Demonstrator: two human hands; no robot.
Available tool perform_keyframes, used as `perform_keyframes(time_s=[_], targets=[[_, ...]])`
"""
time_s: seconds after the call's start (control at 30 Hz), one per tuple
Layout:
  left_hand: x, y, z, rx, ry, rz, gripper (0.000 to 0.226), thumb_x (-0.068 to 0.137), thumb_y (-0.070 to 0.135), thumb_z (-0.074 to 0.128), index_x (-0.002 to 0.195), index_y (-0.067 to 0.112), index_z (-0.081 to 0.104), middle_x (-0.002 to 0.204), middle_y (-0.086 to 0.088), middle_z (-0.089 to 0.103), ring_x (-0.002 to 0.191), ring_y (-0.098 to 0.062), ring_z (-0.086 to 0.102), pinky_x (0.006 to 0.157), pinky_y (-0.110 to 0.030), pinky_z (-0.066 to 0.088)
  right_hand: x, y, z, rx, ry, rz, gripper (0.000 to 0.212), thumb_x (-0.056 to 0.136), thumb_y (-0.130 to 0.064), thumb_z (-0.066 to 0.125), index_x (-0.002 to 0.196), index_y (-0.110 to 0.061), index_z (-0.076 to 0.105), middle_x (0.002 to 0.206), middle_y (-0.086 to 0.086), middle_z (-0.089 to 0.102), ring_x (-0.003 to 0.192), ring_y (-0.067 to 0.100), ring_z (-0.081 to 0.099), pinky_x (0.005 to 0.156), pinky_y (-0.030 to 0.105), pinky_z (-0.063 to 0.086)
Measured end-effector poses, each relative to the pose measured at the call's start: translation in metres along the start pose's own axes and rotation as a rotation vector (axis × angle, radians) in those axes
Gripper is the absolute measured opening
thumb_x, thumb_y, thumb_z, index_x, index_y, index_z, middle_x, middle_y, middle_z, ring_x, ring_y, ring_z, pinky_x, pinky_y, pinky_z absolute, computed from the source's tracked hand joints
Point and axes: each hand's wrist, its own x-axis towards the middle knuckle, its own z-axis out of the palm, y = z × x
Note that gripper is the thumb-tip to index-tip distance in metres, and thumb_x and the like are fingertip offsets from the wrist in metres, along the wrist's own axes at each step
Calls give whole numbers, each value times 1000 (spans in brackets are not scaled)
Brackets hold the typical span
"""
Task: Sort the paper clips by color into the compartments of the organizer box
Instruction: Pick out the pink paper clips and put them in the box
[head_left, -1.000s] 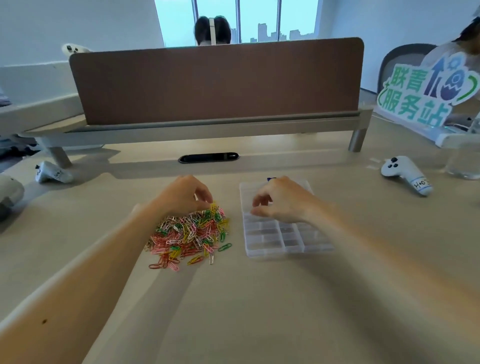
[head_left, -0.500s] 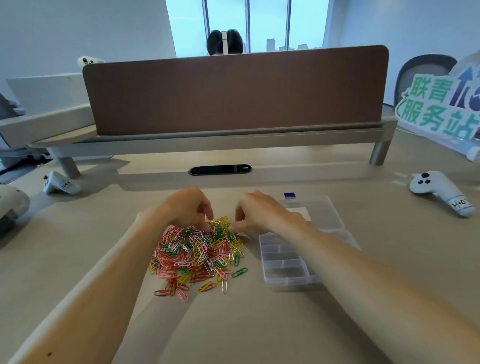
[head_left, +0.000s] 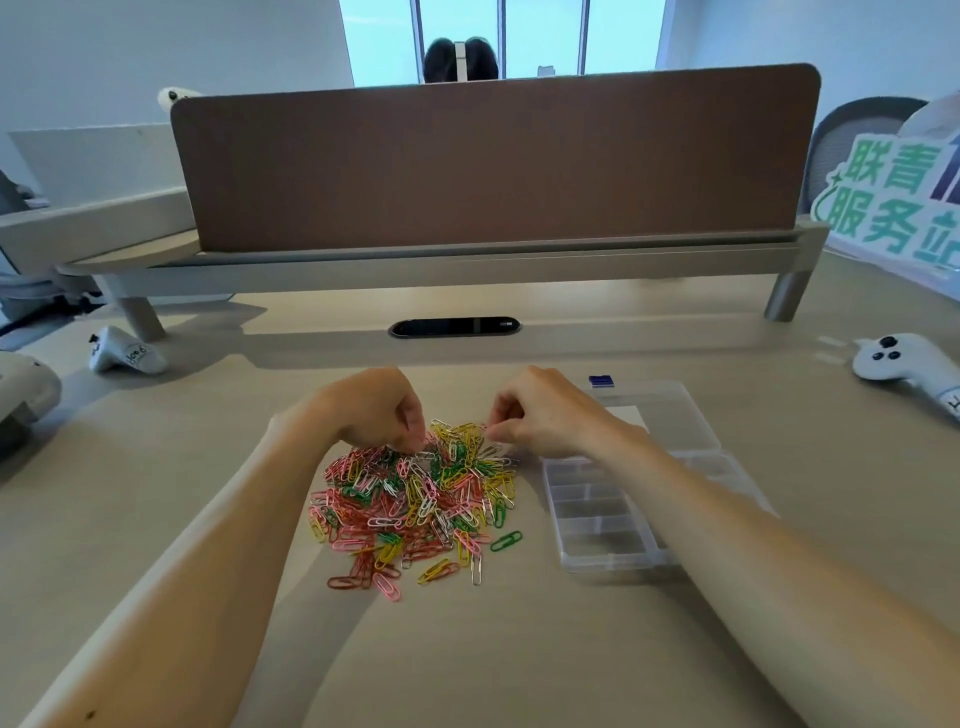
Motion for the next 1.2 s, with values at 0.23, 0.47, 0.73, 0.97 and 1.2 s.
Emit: perform_keyframes(time_s=[0.23,0.47,0.73,0.97,1.2], targets=[[1,-4,-7,-195,43,61,20,83,-5,65,93,12,71,76,3,73,69,-8,71,68,-22,57,-3,4,-17,294,46,44,14,87,-7,69,100,-7,71,78,1,70,66,9,65,60,17,53],[5,-11,-5,-140,159,43,16,84,8,70,95,19,73,76,2,73,61,1,67,62,-16,49,-2,4,-18,313,28,75,14,87,-4,67,100,-5,72,75,-1,69,61,5,65,60,14,53],[14,-13,9,-25,189,41,12,76,26,78,88,26,74,72,11,67,70,-5,62,66,-21,44,19,-2,-2,-73,67,30,10,81,-17,77,88,-10,77,84,0,72,76,11,65,73,27,53],[18,-14,13,47,166,99,6,80,24,75,84,28,75,81,6,69,70,0,57,68,-23,44,31,-5,10,-216,42,84,14,79,-20,78,88,-9,77,90,4,71,78,17,65,65,27,45],[20,-15,14,88,141,80,4,84,22,71,84,18,70,83,2,68,72,-10,58,65,-21,43,35,-8,14,-211,-51,80,8,84,-15,72,85,-6,73,94,6,70,85,20,66,72,31,51]])
